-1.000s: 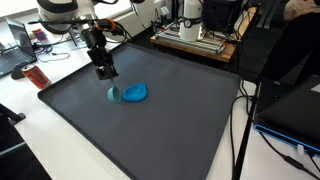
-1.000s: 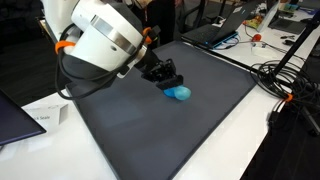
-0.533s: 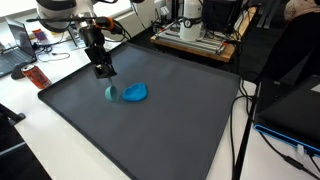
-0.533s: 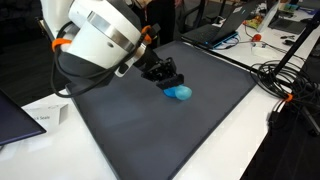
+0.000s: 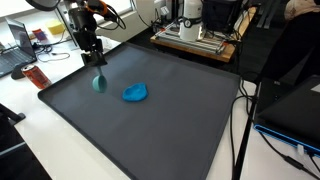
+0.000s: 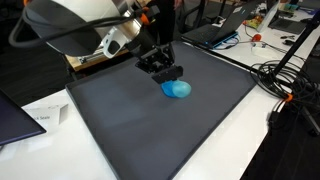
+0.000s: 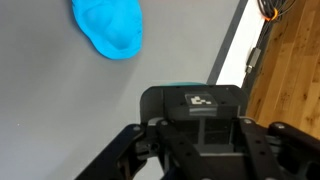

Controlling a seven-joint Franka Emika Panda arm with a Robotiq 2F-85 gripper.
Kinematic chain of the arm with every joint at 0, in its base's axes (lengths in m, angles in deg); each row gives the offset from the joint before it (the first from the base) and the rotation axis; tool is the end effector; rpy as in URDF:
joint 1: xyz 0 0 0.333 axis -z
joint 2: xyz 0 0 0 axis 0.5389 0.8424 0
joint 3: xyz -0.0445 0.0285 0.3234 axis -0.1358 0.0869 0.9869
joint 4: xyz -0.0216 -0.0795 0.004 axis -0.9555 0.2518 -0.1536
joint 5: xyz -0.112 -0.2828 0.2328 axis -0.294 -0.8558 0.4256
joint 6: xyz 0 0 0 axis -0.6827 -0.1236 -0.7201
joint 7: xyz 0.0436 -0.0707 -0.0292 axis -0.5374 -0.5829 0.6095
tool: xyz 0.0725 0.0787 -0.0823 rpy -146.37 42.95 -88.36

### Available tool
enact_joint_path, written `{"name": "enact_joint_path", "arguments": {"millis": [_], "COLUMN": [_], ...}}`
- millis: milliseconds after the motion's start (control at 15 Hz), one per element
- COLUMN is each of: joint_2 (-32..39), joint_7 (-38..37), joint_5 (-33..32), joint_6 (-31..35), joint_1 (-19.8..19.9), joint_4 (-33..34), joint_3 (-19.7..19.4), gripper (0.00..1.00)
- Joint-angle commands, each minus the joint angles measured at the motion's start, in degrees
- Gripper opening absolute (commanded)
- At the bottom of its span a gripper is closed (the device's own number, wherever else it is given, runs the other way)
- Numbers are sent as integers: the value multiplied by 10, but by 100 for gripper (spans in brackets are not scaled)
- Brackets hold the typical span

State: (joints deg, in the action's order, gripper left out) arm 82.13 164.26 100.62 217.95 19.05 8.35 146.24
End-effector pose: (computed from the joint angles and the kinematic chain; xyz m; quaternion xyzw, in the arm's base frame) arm 0.6111 -0.1716 0.2746 -0.8382 0.4392 -0.0638 0.3170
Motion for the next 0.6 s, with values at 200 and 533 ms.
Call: {"name": "enact_joint_path", "arguments": {"millis": [200,533], "joint_2": [-124,-216], "joint_7": [-74,-111], "joint_5": [4,4], "joint_6": [0,1], "joint_1": [45,71], "joint_4": [-158,-304], "joint_3": [-46,-39], "gripper": [22,22]}}
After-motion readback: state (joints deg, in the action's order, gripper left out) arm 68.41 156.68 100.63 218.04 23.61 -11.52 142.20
